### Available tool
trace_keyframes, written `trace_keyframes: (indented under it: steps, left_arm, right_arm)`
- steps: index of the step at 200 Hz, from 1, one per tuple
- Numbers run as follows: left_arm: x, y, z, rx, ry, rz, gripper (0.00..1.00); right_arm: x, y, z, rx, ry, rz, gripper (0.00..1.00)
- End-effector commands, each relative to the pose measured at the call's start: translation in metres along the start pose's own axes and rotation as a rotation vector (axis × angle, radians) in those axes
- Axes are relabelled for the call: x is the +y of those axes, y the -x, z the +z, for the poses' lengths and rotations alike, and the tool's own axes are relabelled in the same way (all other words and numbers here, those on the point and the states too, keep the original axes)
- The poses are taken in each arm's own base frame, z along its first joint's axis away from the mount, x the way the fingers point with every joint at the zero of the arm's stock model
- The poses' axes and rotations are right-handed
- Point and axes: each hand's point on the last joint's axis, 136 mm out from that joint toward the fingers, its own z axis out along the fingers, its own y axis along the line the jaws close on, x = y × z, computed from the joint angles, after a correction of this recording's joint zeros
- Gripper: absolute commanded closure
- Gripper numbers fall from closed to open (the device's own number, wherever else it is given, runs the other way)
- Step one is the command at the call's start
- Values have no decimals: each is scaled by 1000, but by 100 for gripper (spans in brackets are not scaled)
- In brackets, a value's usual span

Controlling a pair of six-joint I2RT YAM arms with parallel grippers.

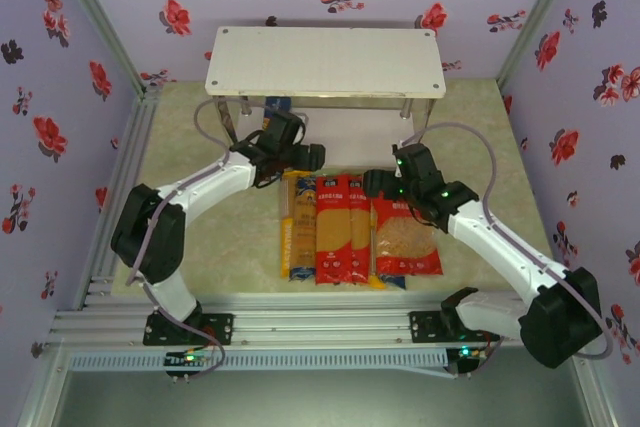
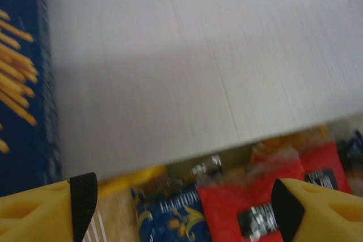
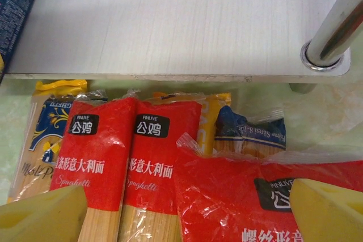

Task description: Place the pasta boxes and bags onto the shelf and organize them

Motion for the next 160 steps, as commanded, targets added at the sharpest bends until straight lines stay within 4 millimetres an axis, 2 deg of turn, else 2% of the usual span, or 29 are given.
trace_keyframes:
  steps: [1,24,45,60,108,160]
  left_arm:
    - [0,-27,-36,79,42,26,17]
    - [1,-57,-62,145,88,41,19]
    - [0,-87,-80,221,100,26,34]
    - [-5,-105,-86,263,91,-5,35]
    - [-20,-156,-76,387,41,-60,18]
    - [-25,-174,-60,414,0,-107,17]
  right_arm:
    - [-3,-12,-6,23,2,7,7]
    - [-4,-19,-9,39,7,16,7]
    - [-7,-23,-13,40,4,24,7]
    - [-7,-24,-15,31,8,35,7]
    - [-1,-23,-20,16,52,73,7]
    - [-1,-22,-29,-9,61,87,7]
